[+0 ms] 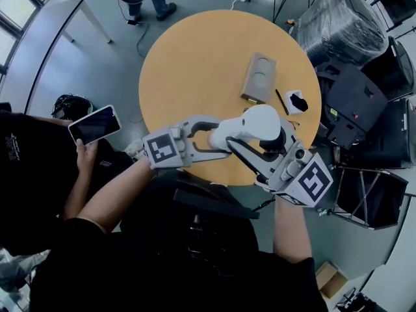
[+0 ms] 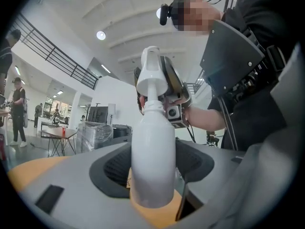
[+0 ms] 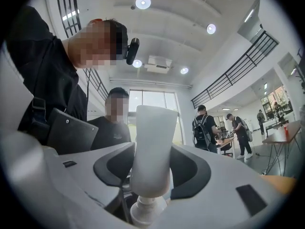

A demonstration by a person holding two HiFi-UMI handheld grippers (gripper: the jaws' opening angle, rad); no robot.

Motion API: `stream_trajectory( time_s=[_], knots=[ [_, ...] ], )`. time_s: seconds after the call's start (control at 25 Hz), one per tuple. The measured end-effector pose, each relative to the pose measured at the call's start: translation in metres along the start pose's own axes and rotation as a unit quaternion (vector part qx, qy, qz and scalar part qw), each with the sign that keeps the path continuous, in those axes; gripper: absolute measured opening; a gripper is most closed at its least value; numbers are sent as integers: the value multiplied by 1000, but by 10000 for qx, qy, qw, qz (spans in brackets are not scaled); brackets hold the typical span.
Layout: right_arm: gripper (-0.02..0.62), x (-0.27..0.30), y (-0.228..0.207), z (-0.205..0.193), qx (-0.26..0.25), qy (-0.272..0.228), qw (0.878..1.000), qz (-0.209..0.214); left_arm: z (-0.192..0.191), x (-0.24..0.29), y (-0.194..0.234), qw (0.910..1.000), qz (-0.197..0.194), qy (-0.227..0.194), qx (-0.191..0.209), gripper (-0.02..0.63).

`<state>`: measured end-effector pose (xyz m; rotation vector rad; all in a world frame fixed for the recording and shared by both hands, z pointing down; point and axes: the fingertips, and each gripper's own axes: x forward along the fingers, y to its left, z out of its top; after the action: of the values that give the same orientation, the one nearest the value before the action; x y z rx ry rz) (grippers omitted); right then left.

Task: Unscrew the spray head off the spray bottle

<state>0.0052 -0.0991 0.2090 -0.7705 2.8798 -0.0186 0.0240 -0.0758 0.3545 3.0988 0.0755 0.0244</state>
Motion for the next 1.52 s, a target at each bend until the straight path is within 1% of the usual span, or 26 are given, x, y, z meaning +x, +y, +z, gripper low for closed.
stream_trajectory(
  time_s=[0.24, 0.36, 0.6, 0.72, 0.96, 1.08, 1.28, 1.52],
  knots=[
    [230, -22, -13, 36, 18, -340, 9993, -152, -12, 15, 2, 9996, 271, 67, 71, 305],
    [230, -28, -18, 50, -25, -449, 9986, -279, -22, 15, 7, 9987, 440, 145, 205, 307],
    [230, -40, -36, 37, -43, -215, 9979, -608, -27, 11, 16, 9964, 800, -106, 265, 307],
    [230, -48, -52, 13, 106, 92, 9963, -845, -25, 9, 23, 9952, 928, -207, 215, 307],
    [230, -54, -73, -65, 775, 791, 9865, -1203, -33, 1, 34, 9919, 1202, -333, 244, 307],
    [230, -59, -82, -97, 1095, 945, 9810, -1290, -41, 1, 43, 9894, 1387, -329, 278, 307],
    [230, -59, -90, -144, 1575, 1152, 9716, -1338, -60, -2, 56, 9875, 1533, -233, 277, 307],
    [230, -62, -116, -208, 1970, 1410, 9581, -1530, -96, 2, 80, 9848, 1723, -218, 70, 307]
  ],
)
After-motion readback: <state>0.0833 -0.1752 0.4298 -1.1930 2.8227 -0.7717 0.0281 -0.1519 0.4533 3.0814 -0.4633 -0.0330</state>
